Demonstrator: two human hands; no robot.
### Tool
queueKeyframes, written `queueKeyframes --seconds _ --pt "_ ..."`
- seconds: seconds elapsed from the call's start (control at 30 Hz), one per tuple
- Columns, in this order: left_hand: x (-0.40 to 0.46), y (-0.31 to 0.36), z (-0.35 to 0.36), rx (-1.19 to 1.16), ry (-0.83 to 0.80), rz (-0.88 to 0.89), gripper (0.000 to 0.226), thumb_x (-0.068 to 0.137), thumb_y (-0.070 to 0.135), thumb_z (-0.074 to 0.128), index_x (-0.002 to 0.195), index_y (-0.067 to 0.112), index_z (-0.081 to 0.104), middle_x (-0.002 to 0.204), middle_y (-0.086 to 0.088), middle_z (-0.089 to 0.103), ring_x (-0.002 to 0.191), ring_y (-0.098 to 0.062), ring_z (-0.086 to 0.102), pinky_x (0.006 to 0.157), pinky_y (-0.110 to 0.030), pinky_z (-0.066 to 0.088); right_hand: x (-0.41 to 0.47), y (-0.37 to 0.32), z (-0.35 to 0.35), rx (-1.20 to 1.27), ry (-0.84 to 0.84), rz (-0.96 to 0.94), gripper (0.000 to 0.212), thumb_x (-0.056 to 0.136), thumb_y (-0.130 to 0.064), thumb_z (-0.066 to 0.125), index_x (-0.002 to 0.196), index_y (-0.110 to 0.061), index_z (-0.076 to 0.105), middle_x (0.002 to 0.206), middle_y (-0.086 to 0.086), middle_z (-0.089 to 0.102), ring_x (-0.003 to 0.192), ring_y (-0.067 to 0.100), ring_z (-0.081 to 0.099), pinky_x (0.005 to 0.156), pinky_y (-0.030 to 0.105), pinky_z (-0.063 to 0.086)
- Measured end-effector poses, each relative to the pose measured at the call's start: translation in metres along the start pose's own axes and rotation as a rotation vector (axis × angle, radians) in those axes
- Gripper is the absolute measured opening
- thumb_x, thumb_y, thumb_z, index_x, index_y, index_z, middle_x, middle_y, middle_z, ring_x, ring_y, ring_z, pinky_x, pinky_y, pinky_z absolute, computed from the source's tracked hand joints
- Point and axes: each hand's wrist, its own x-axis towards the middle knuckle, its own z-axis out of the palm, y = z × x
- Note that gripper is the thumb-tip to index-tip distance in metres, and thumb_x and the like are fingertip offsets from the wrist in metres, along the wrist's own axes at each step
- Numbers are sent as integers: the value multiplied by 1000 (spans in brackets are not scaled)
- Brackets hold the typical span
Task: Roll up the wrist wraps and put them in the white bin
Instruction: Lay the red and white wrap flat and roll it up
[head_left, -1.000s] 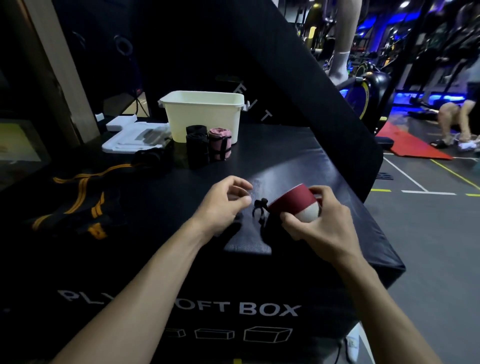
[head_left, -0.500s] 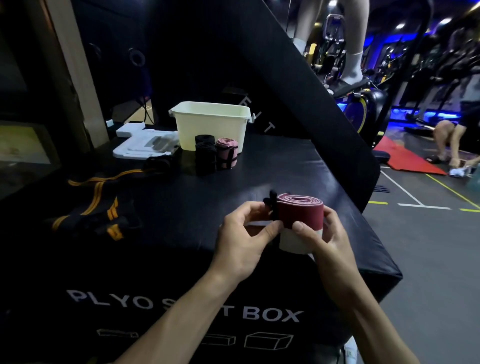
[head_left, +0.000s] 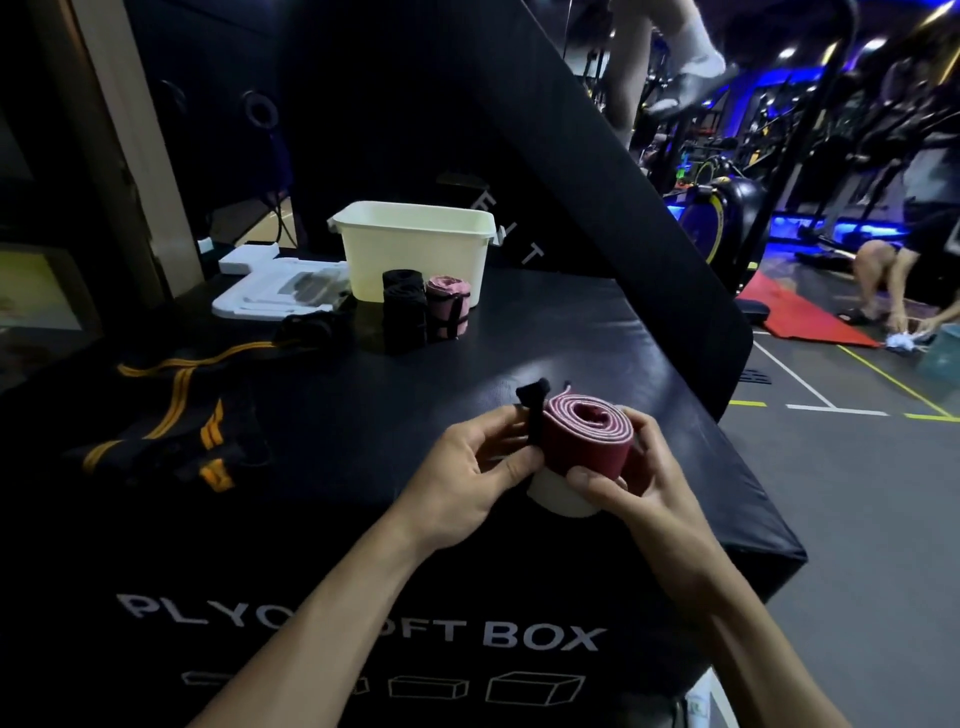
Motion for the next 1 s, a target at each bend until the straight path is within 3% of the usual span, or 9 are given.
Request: queueKeyframes --seconds 0.13,0.27,0.37,0.53,0.7,0.8,1.0 --pt "-2 -2 -3 -2 -55 12 39 98 11 66 136 8 60 131 -3 70 124 -17 66 105 -31 51 0 0 -5 28 -52 46 64 77 -18 79 136 -18 53 130 0 68 122 16 64 94 24 53" --pt "-3 4 0 5 -55 28 38 98 12 68 135 14 61 128 -3 71 116 -17 69 91 -27 55 0 0 -11 23 -86 64 62 79 -28 79 135 -21 53 131 3 67 123 20 63 100 37 53" --pt "-3 7 2 -2 -61 48 40 98 8 66 137 13 59 132 -3 68 118 -17 69 99 -27 53 2 0 -11 47 -57 45 70 72 -35 81 134 -20 53 131 7 66 122 25 64 99 39 53" --pt "1 8 0 4 -46 61 38 100 9 63 138 11 59 132 -2 69 120 -16 68 100 -24 51 3 -1 -8 47 3 3 71 67 -35 84 128 -15 55 122 7 72 113 23 69 89 31 56" --pt "3 4 3 12 7 64 33 102 20 61 134 16 61 125 -2 72 115 -18 70 99 -33 55 3 -4 2 -60 29 -23 78 60 -45 84 125 -15 53 111 -11 72 100 5 70 79 20 54" --pt "1 0 5 4 35 65 29 101 25 60 130 18 62 120 -1 73 111 -19 71 95 -33 56 3 -5 6 -108 42 -53 78 60 -46 85 126 -18 53 114 -15 70 105 6 69 80 20 55" --pt "2 -7 10 38 133 68 26 96 32 64 109 9 61 104 -2 70 100 -15 69 87 -31 54 4 -4 3 -110 46 -72 74 64 -38 89 128 -22 56 118 -6 71 108 9 69 83 22 54"
